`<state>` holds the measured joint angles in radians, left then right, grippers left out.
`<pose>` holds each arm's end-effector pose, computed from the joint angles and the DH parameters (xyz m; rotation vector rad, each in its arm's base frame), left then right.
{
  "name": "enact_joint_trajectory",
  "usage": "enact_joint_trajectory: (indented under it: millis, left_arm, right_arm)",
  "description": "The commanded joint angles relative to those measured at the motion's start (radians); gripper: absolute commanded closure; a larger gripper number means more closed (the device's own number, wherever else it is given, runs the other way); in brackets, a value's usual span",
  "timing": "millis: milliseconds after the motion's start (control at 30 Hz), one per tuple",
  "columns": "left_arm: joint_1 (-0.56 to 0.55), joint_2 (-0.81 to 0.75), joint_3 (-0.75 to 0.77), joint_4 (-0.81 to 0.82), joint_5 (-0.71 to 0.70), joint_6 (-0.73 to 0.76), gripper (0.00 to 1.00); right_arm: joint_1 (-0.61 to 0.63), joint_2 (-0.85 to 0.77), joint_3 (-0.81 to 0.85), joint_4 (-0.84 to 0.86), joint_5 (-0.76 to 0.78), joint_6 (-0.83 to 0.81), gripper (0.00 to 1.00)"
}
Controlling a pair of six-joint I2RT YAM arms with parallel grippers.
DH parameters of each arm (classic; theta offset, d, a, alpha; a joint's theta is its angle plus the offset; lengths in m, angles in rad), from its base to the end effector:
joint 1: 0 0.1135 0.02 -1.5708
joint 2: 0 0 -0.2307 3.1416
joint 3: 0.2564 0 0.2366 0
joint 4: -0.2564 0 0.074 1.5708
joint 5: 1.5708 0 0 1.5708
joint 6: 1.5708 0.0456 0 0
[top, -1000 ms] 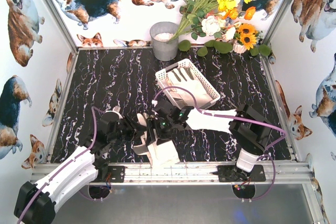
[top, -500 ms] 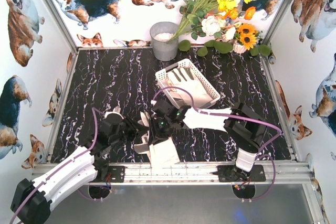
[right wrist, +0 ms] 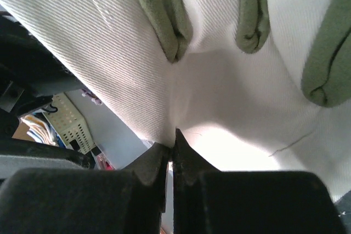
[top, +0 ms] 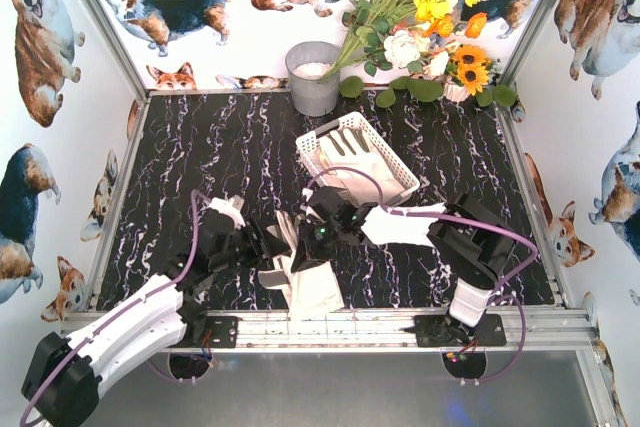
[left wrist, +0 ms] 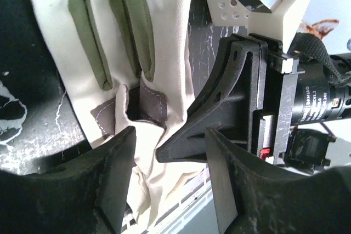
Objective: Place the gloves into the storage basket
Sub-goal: Pair the glove with the glove.
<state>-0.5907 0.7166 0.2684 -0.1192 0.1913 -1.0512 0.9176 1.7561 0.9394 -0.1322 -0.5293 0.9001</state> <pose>0.1434 -0.1066 0.1561 -0.4173 2.3241 -1.1007 0.1816 0.2752 0.1224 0.2741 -2.8574 -1.2013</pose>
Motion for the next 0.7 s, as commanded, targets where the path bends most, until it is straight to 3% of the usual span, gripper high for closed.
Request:
enact_joint_trajectory:
  millis: [0, 100, 300, 467, 667]
  left_arm:
    - [0.033, 0.050, 0.009, 0.145, 0.130, 0.244, 0.47]
    - [0.046, 0.116, 0.023, 0.232, 0.205, 0.329, 0.39]
    - [0.049, 0.245, 0.099, 0.267, 0.290, 0.472, 0.33]
    - [0.054, 0.299, 0.097, 0.367, 0.329, 0.471, 0.31]
    - [0.054, 0.386, 0.137, 0.345, 0.333, 0.492, 0.30]
  right_arm:
    - [-0.022, -0.059, -0.043, 0.137, -0.057, 0.013, 1.00]
    - [-0.031, -0.067, -0.066, 0.164, -0.076, 0.016, 1.00]
    - [-0.037, -0.079, -0.080, 0.173, -0.080, 0.012, 1.00]
    - [-0.040, -0.074, -0.086, 0.179, -0.083, 0.016, 1.00]
    - [-0.040, -0.072, -0.085, 0.179, -0.083, 0.016, 1.00]
